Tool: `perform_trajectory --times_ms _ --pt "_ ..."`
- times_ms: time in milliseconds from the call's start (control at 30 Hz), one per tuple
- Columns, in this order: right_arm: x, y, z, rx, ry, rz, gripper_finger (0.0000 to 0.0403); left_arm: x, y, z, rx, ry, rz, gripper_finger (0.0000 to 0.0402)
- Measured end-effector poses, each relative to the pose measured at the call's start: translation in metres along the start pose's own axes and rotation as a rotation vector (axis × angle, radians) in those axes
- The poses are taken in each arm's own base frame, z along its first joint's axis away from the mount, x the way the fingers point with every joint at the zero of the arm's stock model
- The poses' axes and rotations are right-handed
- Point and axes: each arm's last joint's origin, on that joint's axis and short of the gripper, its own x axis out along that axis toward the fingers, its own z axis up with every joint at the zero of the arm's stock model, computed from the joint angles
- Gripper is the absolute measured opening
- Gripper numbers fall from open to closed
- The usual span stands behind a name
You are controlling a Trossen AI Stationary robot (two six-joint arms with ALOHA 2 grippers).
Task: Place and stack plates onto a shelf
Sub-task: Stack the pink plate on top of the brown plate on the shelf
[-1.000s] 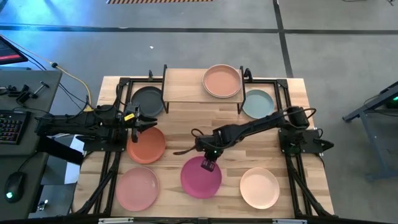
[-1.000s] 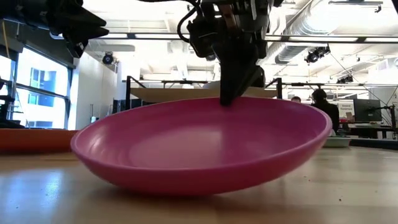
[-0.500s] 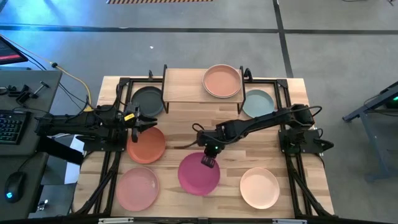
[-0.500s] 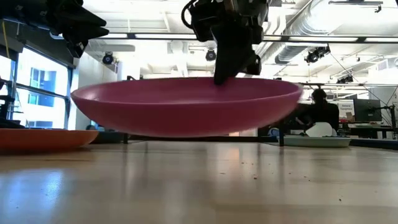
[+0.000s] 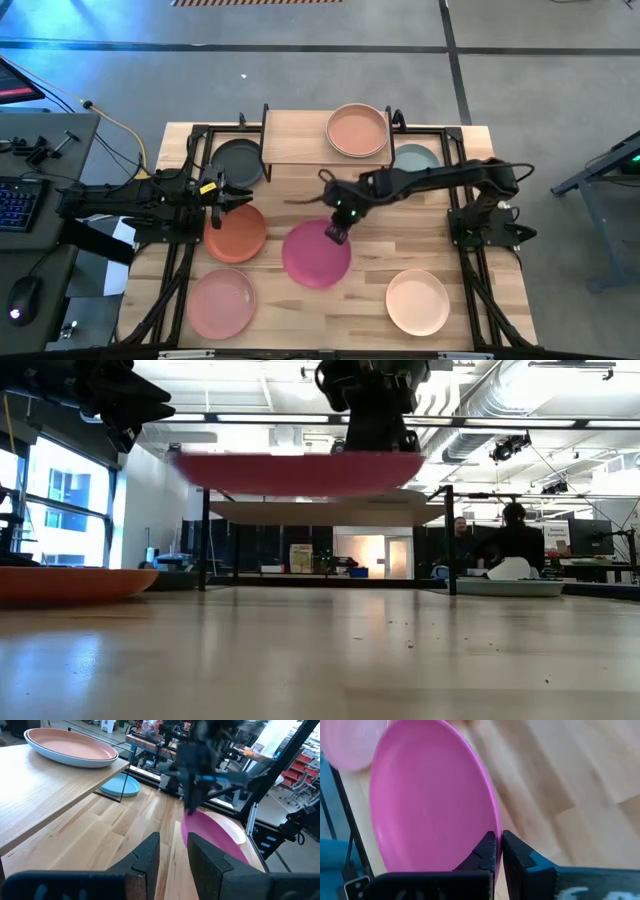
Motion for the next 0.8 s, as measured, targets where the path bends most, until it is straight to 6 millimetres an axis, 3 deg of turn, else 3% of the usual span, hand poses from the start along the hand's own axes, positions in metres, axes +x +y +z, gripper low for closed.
perform_trajectory --times_ms 300,800 --pt "-0.045 -0.04 0.021 0.111 -0.123 -0.03 0.0 0.0 0.0 0.0 0.0 0.0 0.0 0.009" --pt "-0.117 -0.127 0.042 0.302 -0.329 -0.119 0.0 0.0 0.001 0.0 0.036 -0.013 0.039 0.009"
